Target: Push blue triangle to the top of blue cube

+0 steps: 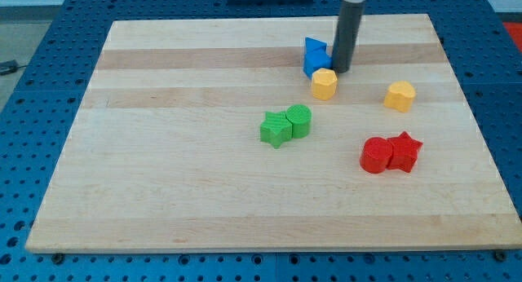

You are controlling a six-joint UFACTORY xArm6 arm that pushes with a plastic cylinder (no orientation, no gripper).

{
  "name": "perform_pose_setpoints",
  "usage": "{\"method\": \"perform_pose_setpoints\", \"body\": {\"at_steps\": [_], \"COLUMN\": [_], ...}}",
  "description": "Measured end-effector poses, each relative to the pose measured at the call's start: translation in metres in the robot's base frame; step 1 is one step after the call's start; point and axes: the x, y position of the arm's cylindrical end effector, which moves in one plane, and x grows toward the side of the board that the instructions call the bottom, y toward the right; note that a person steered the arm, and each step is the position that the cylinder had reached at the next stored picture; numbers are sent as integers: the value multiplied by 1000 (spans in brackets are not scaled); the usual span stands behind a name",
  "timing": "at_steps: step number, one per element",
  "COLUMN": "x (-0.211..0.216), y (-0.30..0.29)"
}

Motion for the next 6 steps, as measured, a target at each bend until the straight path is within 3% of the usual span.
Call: {"method": "perform_pose_setpoints", "body": {"at_steps": [1, 2, 3, 4, 6], "x": [1, 1, -1, -28, -37], "y": [-16, 4, 70, 64, -7]}}
